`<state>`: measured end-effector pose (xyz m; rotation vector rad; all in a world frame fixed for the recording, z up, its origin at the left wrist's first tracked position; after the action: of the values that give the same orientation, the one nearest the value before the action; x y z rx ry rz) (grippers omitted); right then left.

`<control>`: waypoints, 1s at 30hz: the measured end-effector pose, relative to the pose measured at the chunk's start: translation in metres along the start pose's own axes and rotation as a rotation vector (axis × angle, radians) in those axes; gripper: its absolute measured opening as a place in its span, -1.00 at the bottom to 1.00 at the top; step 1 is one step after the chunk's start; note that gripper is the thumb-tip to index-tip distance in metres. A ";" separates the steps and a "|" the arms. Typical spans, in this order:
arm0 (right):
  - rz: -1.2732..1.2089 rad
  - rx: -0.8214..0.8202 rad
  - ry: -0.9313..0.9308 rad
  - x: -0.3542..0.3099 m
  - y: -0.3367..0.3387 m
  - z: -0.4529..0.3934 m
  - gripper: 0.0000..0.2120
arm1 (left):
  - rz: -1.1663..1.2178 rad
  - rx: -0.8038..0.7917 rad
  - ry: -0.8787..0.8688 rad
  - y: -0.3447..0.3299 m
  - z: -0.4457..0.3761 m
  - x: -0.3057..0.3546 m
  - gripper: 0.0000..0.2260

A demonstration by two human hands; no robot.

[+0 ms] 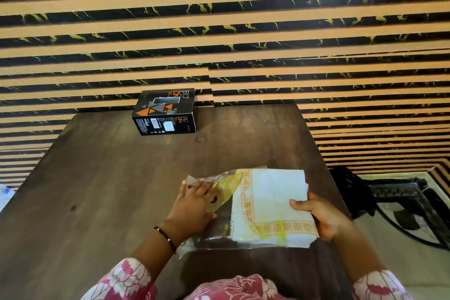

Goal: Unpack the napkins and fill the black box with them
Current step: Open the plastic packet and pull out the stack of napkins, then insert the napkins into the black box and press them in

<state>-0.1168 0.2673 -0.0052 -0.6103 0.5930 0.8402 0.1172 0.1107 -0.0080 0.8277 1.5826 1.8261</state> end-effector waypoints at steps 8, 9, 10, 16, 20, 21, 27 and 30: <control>-0.443 0.185 0.256 -0.003 0.021 -0.002 -0.64 | -0.205 -0.175 0.368 -0.015 0.005 -0.017 -0.46; -0.487 0.220 0.284 0.003 0.024 -0.005 -0.62 | -0.177 -0.205 0.438 -0.018 0.005 -0.018 -0.46; -0.529 0.264 0.293 0.011 0.025 -0.009 -0.59 | -0.154 -0.231 0.505 -0.022 0.006 -0.020 -0.45; -0.661 0.386 0.262 0.052 0.011 -0.020 -0.46 | -0.203 -0.326 0.564 -0.021 0.012 -0.016 -0.49; -0.574 0.317 0.277 0.055 -0.002 -0.015 -0.53 | -0.274 -0.317 0.512 -0.013 0.016 -0.007 -0.59; -0.557 0.302 0.251 0.056 -0.003 -0.014 -0.54 | -0.264 -0.311 0.516 -0.012 0.017 -0.006 -0.60; -0.380 0.277 0.004 0.082 -0.018 0.008 -0.75 | -0.261 -0.265 0.521 -0.012 0.022 -0.009 -0.59; -0.109 0.345 0.006 0.085 -0.044 0.019 -0.85 | -0.272 -0.152 0.530 -0.018 0.026 -0.013 -0.49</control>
<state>-0.0310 0.2998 -0.0399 -0.3268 0.6855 0.6149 0.1460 0.1192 -0.0237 0.0449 1.7311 2.0258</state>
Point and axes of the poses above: each hand's wrist, its own z-axis away from the middle knuckle, its own y-axis out of the back of the hand, x = y × z, the point moved 3 cm from there along -z, towards the middle knuckle, and after that the axes turned 7 degrees about x, right-handed, at the moved point
